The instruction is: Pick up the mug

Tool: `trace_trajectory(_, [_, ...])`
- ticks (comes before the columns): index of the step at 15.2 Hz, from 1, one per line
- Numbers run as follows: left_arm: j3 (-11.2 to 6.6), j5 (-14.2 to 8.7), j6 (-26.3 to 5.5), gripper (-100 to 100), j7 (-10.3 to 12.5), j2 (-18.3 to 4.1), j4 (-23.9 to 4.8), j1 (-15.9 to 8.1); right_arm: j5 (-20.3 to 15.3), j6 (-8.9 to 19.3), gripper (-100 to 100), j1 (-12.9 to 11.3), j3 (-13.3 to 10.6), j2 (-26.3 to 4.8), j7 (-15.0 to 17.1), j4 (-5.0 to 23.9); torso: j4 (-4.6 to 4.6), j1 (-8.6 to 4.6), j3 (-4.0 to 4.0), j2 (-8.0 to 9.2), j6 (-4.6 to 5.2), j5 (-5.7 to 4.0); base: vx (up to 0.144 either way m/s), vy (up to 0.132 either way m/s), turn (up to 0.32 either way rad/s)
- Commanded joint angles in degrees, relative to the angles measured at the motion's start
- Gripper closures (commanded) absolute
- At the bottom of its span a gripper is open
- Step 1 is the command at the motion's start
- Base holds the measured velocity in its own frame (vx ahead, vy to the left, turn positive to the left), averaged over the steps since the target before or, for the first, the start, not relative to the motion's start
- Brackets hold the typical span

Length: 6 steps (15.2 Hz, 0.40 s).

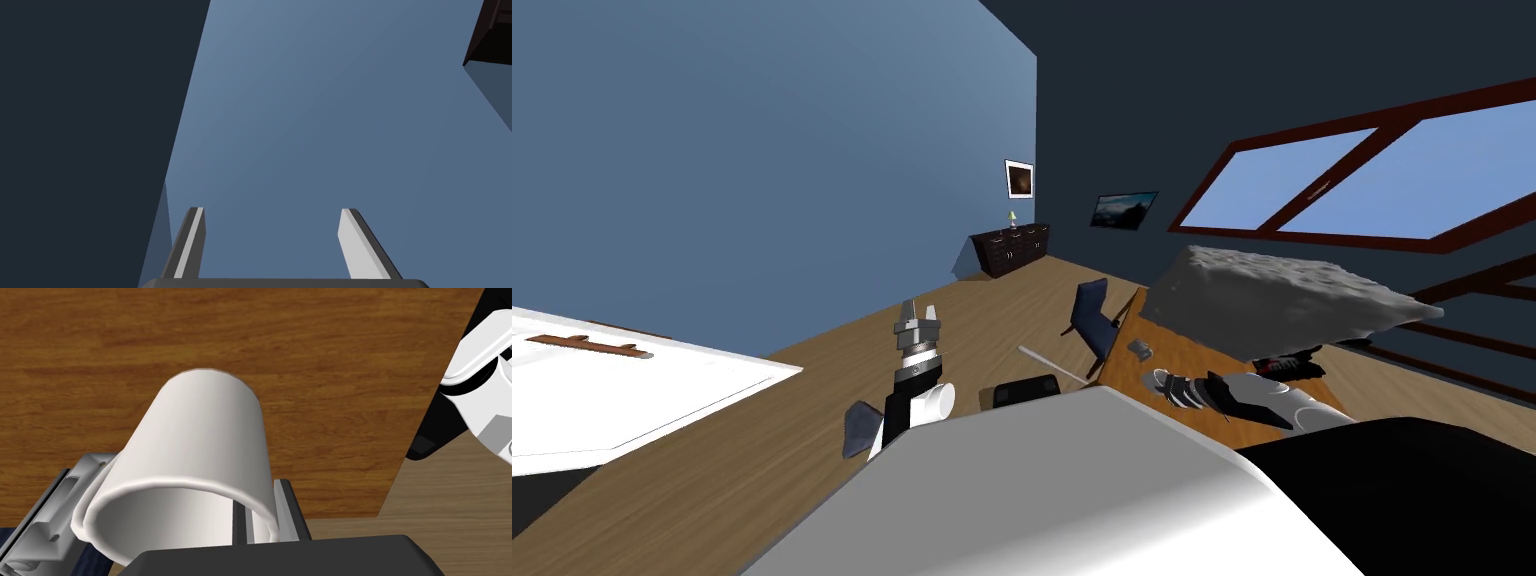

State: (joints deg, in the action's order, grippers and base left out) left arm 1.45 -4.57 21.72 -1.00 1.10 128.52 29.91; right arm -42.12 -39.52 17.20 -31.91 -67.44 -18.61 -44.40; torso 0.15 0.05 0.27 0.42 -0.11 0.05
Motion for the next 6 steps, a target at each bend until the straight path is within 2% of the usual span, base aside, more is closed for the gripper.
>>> trace_trajectory(1, [0.0, 0.0, 0.0, 0, 0.0, 0.0, 0.0, 0.0, 2.4, 0.5, 100, -0.7, -2.4, -0.8, 0.4, 0.1, 0.0, 0.0, 0.0, 0.0, 0.0, 0.0, -0.096, 0.011, 0.101])
trace_trajectory(5, [0.0, 0.0, 0.0, 0, 0.0, 0.0, 0.0, 0.0, 7.1, 1.4, 100, -2.6, -7.1, -2.8, 1.0, 0.6, 0.01, 0.05, 0.02, 0.02, 0.04, 0.04, -0.093, 0.016, 0.11])
trace_trajectory(6, [0.0, 0.0, 0.0, 0, 0.0, 0.0, 0.0, 0.0, 5.8, 1.1, 100, -2.3, -5.9, -2.4, 0.9, 0.5, 0.01, 0.05, 0.01, 0.01, 0.07, 0.04, -0.046, 0.005, 0.037])
